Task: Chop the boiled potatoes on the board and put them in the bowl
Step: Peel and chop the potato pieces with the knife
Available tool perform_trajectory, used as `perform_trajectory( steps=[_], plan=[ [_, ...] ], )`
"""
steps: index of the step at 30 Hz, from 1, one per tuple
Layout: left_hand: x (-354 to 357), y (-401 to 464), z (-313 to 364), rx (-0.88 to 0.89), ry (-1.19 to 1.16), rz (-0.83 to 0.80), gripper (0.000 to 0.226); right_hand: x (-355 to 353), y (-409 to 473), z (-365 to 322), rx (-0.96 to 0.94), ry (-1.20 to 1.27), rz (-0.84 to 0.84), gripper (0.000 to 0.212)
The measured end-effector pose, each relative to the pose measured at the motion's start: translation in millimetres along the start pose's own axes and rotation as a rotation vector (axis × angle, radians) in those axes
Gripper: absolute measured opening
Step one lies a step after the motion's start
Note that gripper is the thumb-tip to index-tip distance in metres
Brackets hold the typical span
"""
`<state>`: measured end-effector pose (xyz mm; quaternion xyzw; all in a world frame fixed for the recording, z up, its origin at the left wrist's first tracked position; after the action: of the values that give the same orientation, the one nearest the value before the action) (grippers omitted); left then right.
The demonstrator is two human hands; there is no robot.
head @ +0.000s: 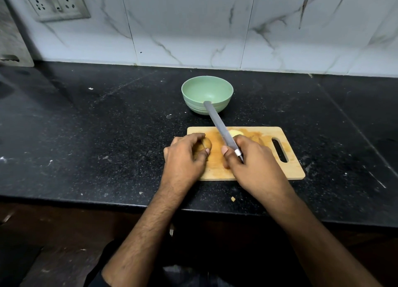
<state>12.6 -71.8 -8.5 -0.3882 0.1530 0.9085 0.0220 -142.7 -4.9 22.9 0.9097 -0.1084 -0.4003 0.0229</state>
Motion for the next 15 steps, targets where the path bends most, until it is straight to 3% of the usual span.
perform_trajectory(
  steps=[6, 15],
  plan=[
    [-0.4, -0.1, 3.7, 0.012, 0.003, -0.021, 0.037, 11.9, -24.0, 1.6, 0.073, -0.153, -0.263, 0.021],
    [0.0, 1.5, 1.1, -0.007, -0.01, -0.016, 0.035, 14.3, -22.9, -6.0, 0.119, -0.238, -0.286, 0.016]
  ],
)
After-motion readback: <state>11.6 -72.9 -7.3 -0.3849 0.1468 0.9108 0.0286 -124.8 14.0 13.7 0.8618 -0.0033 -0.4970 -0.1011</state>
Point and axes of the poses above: each hand's wrist, its own y-axis towards the middle knuckle, its own x-axis out of the palm, z = x × y, the point moved 8 cm from there along y, towards the middle knuckle, and after that the axes turned 5 degrees about y, right-handed, at the moved point
